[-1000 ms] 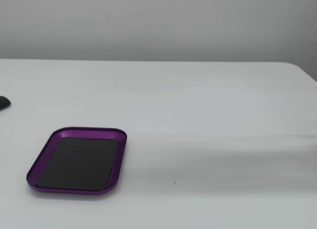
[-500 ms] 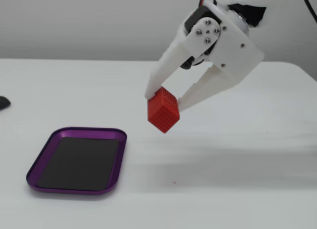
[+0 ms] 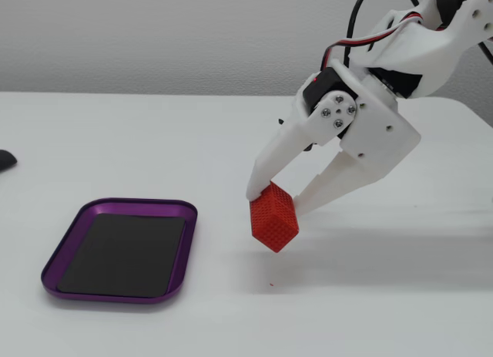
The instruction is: Remove the cube from the box.
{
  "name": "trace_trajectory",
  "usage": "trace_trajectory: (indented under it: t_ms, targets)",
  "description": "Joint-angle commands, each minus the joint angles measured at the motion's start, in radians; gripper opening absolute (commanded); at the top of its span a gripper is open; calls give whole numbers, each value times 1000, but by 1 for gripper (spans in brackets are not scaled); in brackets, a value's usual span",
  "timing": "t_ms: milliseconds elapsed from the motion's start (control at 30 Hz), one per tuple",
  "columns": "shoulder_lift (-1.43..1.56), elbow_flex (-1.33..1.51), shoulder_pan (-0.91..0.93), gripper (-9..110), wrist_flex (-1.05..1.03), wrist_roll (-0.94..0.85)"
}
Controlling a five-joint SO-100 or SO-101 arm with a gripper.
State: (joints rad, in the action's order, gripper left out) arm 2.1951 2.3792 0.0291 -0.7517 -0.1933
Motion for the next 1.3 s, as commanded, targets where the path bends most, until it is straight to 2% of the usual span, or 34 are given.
trace_trajectory:
  t_ms: [0, 467, 767, 967, 1267]
  targets:
    - [25, -5, 3, 0, 20, -8]
    - [32, -5, 3, 0, 6, -6]
    - [34, -6, 2, 13, 5, -5]
    - [34, -18, 2, 14, 3, -3]
    - [144, -258, 0, 14, -249, 11]
